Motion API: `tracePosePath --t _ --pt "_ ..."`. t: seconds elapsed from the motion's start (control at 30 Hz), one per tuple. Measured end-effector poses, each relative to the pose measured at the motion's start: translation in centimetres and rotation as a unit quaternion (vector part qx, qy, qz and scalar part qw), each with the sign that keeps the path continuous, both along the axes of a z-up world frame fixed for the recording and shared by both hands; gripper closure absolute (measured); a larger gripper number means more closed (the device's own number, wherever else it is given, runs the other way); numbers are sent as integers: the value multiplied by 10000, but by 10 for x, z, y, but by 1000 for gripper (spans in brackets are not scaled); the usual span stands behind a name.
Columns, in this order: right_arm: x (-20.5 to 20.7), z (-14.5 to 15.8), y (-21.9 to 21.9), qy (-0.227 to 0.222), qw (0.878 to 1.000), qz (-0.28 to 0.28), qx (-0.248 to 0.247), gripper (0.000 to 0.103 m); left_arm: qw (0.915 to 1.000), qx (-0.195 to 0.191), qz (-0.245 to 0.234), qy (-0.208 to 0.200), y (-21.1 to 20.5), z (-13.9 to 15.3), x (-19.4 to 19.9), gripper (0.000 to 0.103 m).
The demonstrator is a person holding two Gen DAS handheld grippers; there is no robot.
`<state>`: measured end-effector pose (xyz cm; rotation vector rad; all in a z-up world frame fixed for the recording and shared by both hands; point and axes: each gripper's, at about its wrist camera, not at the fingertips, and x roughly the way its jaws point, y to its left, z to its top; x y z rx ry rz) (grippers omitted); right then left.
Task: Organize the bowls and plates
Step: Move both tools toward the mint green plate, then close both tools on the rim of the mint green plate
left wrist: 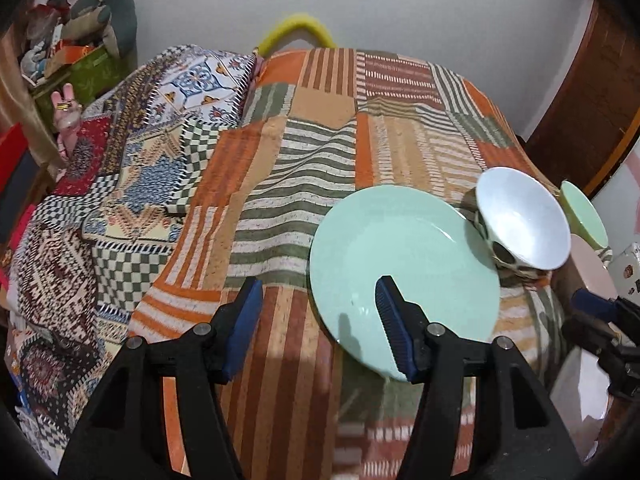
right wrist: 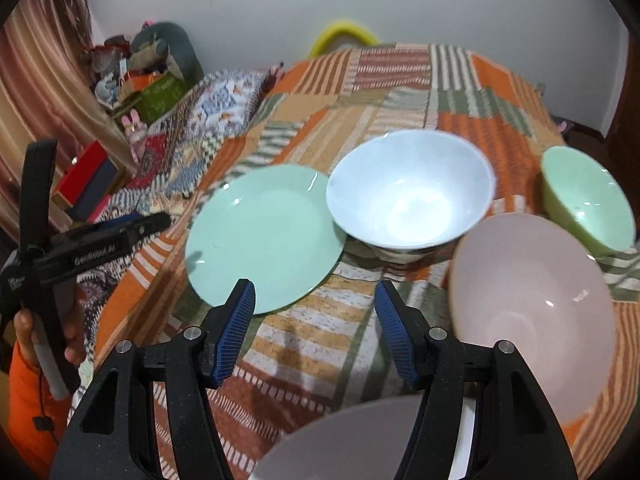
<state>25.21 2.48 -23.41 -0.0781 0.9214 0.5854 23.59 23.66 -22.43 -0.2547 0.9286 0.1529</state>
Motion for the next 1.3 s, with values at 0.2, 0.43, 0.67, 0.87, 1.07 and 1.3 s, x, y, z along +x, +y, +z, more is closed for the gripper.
tracePosePath --t 0.2,0.43,0.67,0.87,1.07,1.3 --pt "20 -15 17 341 9992 76 -213 62 9996 -46 -249 103 6 -16 30 64" --pt "41 -33 27 676 9967 -6 -440 76 9989 -100 -419 196 14 -35 54 86" --pt "49 -43 33 835 9946 4 -623 78 9971 -282 -619 328 16 -51 67 87" --pt "55 -48 37 1003 9929 -35 -641 79 9963 -393 -687 322 18 -52 64 87" --pt "52 -48 38 931 9929 -44 -744 80 9954 -443 -741 426 15 -51 48 87" --pt "52 -49 42 906 9925 21 -815 79 9944 -365 -866 489 5 -48 11 87"
